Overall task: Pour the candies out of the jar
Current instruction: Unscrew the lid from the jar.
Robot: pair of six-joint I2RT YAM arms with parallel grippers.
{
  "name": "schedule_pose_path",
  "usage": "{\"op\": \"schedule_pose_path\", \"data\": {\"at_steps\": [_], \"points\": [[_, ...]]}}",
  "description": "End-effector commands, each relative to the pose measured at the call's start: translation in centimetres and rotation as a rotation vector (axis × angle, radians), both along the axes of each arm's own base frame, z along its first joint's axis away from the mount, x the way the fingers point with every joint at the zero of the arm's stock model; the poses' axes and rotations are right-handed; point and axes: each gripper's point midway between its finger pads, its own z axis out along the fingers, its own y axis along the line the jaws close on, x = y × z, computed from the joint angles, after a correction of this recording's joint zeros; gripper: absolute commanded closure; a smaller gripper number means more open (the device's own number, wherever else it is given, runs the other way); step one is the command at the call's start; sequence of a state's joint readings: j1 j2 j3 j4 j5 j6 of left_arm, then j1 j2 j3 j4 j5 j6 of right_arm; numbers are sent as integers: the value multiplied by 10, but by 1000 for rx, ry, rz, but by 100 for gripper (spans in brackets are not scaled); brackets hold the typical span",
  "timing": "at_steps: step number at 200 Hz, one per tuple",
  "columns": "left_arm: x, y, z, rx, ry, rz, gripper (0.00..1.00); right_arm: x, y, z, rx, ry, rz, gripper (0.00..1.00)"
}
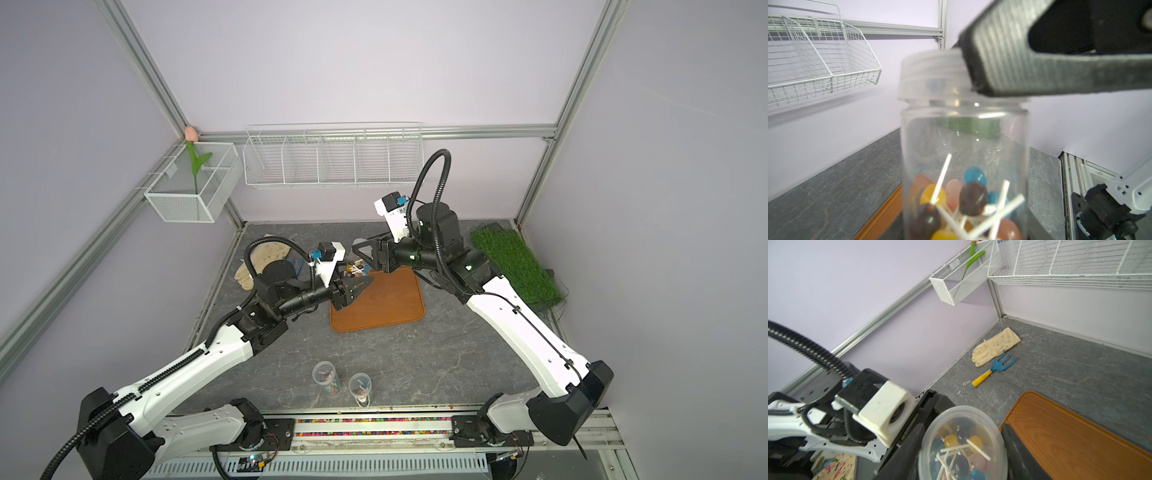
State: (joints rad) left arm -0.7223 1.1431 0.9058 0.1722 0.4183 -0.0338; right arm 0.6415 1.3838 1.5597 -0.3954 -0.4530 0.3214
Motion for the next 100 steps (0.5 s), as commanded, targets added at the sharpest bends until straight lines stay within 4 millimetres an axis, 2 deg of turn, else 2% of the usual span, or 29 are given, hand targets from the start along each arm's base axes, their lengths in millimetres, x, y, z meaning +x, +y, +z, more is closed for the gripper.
{"op": "schedule_pose_path", "data": {"at_steps": [1, 29, 50, 100], "points": [[-25, -6, 32, -43, -47, -122, 58, -3, -14, 41, 83, -163, 79, 57], [-30, -7, 39, -54, -47, -150, 58, -39, -14, 65, 162, -317, 319, 55], [-33, -9, 42, -65, -45, -167, 58, -72, -15, 69, 182, -433, 511, 54], [-35, -13, 49, -102, -48, -188, 58, -67, -13, 60, 156, -405, 510, 52]]}}
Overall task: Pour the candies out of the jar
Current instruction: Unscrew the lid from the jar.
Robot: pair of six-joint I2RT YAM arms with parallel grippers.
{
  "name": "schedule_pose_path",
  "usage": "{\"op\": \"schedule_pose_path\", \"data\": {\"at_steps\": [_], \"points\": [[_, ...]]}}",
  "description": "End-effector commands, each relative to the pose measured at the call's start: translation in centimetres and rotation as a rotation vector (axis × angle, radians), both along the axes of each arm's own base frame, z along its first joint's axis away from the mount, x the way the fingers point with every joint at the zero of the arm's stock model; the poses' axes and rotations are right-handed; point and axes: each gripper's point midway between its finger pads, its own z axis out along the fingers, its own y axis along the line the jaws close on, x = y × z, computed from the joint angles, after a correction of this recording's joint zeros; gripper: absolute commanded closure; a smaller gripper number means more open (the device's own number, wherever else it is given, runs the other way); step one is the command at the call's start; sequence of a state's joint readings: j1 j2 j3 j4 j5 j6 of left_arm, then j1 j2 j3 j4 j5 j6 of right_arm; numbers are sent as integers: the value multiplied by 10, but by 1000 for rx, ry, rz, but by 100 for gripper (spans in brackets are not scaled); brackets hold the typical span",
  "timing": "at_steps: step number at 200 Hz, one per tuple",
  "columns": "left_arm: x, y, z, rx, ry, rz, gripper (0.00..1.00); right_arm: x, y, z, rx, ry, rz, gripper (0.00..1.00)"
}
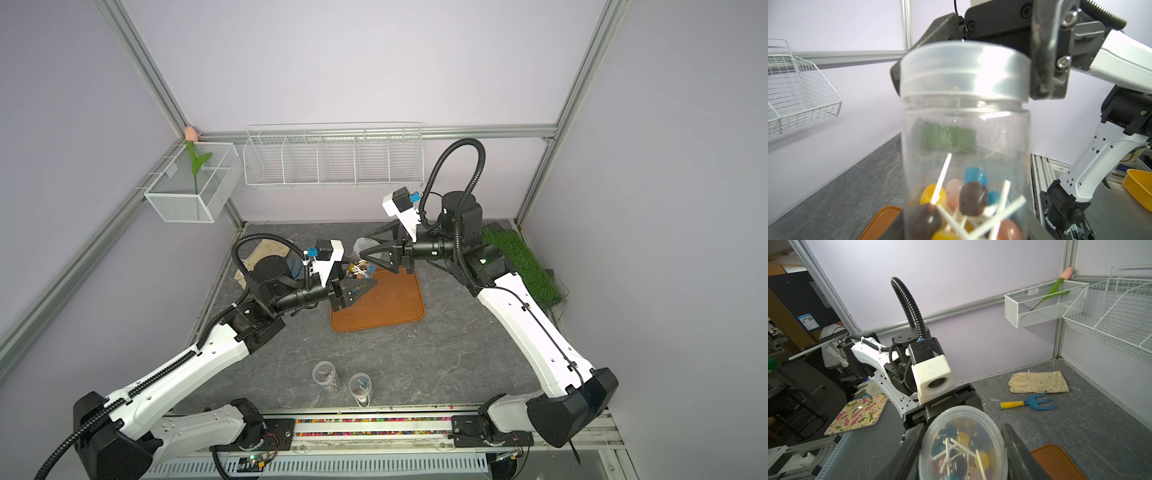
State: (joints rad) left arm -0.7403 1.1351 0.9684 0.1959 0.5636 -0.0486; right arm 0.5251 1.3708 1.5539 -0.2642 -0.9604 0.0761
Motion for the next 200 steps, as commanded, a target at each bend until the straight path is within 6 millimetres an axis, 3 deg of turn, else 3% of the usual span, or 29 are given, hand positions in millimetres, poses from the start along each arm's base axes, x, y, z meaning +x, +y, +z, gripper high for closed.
{"op": "schedule_pose_path", "data": {"at_steps": [1, 12, 22, 34, 51, 66, 84, 114, 170, 200], "points": [[-4, -2, 11, -31, 7, -27, 58, -22, -3, 19, 45, -113, 91, 51], [-5, -3, 11, -31, 7, -30, 58, -21, -3, 18, 40, -106, 86, 47], [-5, -2, 11, -32, 3, -22, 58, -18, -4, 18, 33, -102, 64, 28], [-3, 0, 11, -32, -3, -5, 58, -13, -5, 16, 14, -94, 23, 13], [-1, 2, 9, -32, -8, 14, 58, -8, -8, 17, -6, -78, -38, 3], [0, 1, 5, -25, -3, 16, 58, -2, -11, 22, 1, -52, -89, 2], [3, 0, 1, -19, 4, 20, 58, 17, -15, 25, 11, 26, -223, 2], [12, 4, -4, -19, -3, 83, 58, 47, -26, 15, 4, 179, -449, 8], [19, 5, -16, 7, 9, 121, 58, 38, -4, -5, -91, 216, -480, 9], [19, 5, -18, 8, 12, 121, 58, 39, -1, -9, -95, 228, -485, 15]]}}
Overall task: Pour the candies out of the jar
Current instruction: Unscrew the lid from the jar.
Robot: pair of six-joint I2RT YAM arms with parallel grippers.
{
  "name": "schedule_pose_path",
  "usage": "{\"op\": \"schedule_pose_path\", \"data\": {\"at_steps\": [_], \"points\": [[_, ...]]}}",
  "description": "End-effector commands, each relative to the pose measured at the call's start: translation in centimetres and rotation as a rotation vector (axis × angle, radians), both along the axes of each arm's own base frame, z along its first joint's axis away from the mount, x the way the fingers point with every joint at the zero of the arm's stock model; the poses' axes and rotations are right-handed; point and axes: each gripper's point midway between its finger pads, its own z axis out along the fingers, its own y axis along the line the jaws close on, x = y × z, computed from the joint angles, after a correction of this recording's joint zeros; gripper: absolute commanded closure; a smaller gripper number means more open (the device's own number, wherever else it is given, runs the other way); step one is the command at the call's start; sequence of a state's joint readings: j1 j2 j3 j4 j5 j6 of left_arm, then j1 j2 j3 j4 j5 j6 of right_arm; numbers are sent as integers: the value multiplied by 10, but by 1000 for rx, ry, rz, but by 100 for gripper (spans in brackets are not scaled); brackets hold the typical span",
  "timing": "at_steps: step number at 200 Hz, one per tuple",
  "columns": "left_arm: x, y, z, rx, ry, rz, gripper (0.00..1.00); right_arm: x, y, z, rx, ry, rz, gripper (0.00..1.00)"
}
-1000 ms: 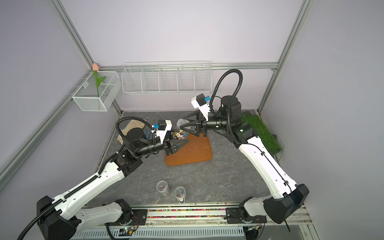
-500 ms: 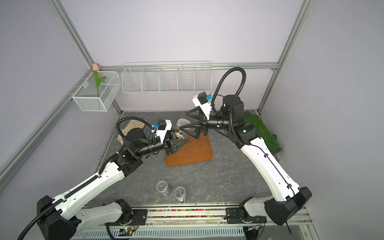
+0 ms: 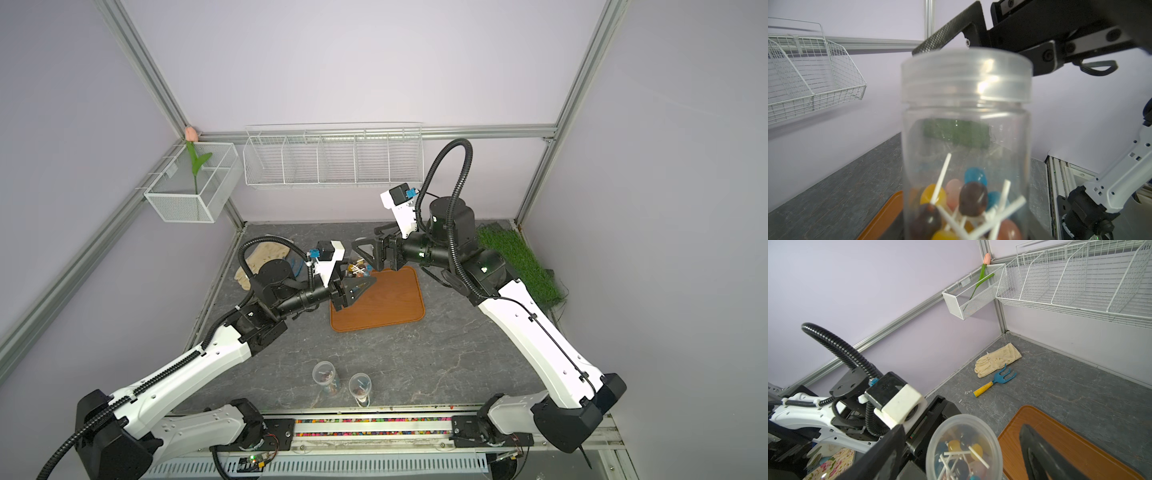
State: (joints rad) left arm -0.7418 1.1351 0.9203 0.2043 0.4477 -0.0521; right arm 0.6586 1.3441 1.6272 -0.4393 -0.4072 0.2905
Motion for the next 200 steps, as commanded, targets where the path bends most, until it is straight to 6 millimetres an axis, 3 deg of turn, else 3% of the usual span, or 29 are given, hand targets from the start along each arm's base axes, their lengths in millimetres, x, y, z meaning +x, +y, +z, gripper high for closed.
{"op": "schedule_pose_path", "data": {"at_steps": [1, 68, 118, 143, 180, 200], "points": [[0, 0, 3, -16, -22, 7, 58, 8, 0, -3, -13, 20, -45, 15], [0, 0, 1, -16, -19, 7, 58, 7, 12, -11, -17, 47, -10, 18], [-1, 1, 1, -19, -22, 11, 58, 6, 15, -17, -28, 58, -3, 39], [-1, 1, 2, -21, -25, 10, 58, 5, 16, -17, -31, 54, 0, 44], [-5, -1, 6, -23, -28, -16, 58, 0, 17, -10, -42, 2, 53, 47], [-8, -2, 8, -21, -27, -38, 58, -3, 15, 9, 13, -48, 145, 47]]}}
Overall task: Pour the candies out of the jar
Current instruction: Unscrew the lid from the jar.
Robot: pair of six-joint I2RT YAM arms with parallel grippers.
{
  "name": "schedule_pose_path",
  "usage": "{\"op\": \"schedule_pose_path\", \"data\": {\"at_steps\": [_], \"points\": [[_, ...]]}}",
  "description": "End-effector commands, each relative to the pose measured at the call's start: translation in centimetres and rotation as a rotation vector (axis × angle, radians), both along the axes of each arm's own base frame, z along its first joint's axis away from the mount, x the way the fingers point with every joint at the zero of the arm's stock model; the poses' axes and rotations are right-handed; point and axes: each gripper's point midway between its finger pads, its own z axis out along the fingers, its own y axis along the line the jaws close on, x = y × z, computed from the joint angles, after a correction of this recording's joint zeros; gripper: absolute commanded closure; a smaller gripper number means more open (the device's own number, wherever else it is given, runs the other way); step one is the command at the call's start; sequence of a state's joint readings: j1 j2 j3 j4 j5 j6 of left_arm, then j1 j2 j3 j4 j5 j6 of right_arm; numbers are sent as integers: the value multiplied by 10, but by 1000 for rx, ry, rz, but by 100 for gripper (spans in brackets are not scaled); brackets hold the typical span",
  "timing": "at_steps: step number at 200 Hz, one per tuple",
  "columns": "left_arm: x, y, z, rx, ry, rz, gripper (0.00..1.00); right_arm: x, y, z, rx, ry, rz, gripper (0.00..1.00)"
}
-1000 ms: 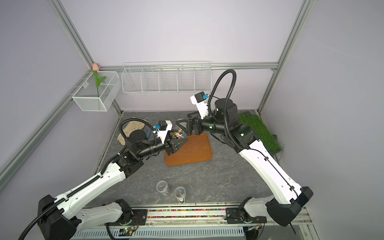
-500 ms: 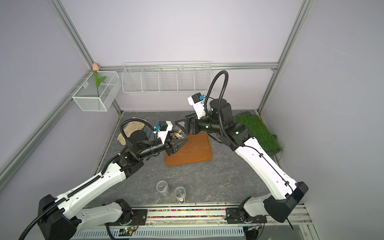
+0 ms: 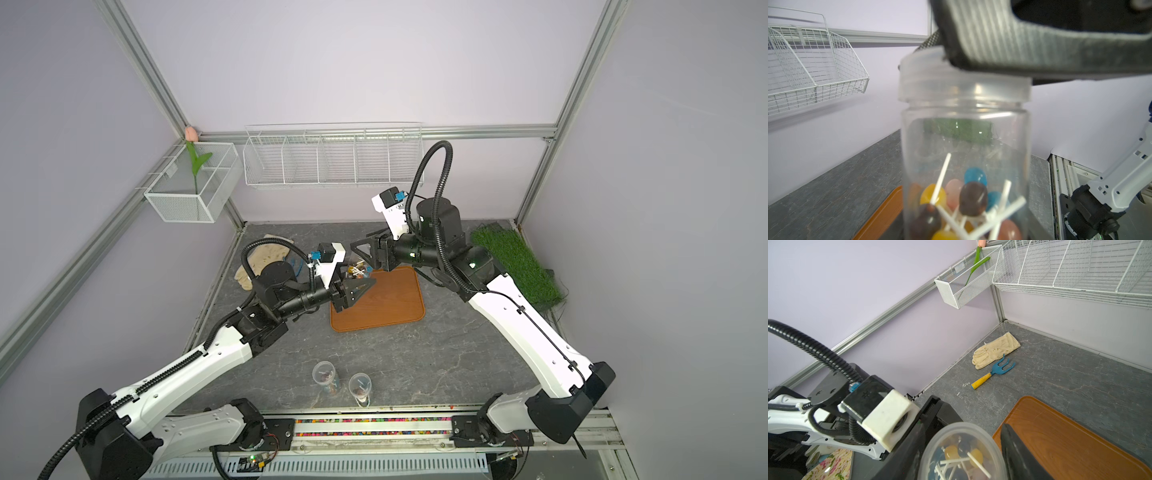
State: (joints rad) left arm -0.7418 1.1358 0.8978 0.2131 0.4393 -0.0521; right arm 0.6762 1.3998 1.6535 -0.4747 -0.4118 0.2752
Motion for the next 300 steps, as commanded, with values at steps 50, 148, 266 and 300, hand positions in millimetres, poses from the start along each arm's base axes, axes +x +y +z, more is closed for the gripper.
{"op": "schedule_pose_path", "data": {"at_steps": [50, 148, 266, 300], "points": [[-22, -6, 26, -46, -31, -122, 58, -45, -7, 67, 156, -300, 424, 47], [-23, -9, 31, -65, -39, -140, 58, -38, -10, 48, 65, -341, 387, 0], [-4, -8, 22, -53, -48, -47, 58, 7, -41, 31, 25, -54, -133, 3], [-3, -8, 19, -48, -44, -44, 58, 7, -23, 15, 10, -3, -97, 13]]}}
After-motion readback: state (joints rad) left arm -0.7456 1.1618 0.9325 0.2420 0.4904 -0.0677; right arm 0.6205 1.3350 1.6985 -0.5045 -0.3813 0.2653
